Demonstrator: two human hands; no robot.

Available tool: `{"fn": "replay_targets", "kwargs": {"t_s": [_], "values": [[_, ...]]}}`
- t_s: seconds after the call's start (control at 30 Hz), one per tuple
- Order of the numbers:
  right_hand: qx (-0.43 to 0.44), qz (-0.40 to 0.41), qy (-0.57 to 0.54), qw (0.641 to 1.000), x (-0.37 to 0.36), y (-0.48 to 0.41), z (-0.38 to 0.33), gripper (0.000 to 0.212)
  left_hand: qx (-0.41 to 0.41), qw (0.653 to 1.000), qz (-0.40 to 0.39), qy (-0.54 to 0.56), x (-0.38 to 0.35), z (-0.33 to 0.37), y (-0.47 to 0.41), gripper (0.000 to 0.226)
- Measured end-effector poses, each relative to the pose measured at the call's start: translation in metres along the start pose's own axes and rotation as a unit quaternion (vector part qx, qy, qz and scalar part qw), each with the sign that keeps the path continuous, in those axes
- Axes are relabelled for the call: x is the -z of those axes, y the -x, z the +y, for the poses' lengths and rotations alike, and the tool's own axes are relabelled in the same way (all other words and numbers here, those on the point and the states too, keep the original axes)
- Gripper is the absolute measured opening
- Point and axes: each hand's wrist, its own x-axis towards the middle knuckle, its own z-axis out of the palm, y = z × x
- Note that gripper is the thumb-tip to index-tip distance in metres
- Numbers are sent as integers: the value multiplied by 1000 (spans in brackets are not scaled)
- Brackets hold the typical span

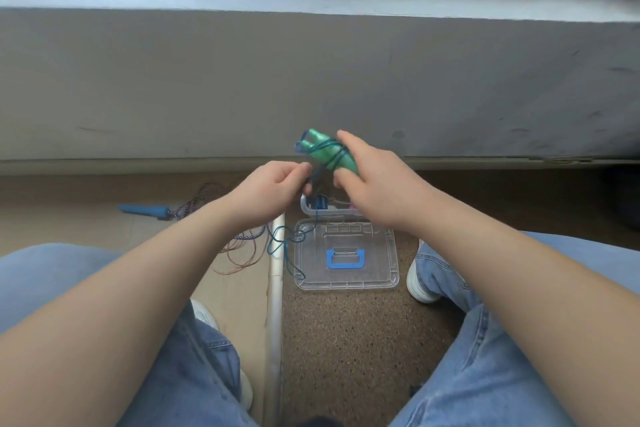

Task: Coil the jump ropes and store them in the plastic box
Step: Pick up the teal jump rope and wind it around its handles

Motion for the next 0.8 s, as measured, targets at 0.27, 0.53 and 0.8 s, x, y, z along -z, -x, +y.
{"fn": "replay_targets", "kwargs": {"t_s": [0.27, 0.53, 0.8], "values": [[-19, -49, 179, 982, -19, -5, 17, 20, -287, 906, -25, -312, -2, 6, 14, 38], [110, -204, 110, 967, -20, 6, -4, 10, -219, 946, 55, -234, 23, 5, 1, 50], [122, -144, -32, 982, -3, 8, -11, 11, -42, 999, -20, 23, 23, 0, -5, 50]]}}
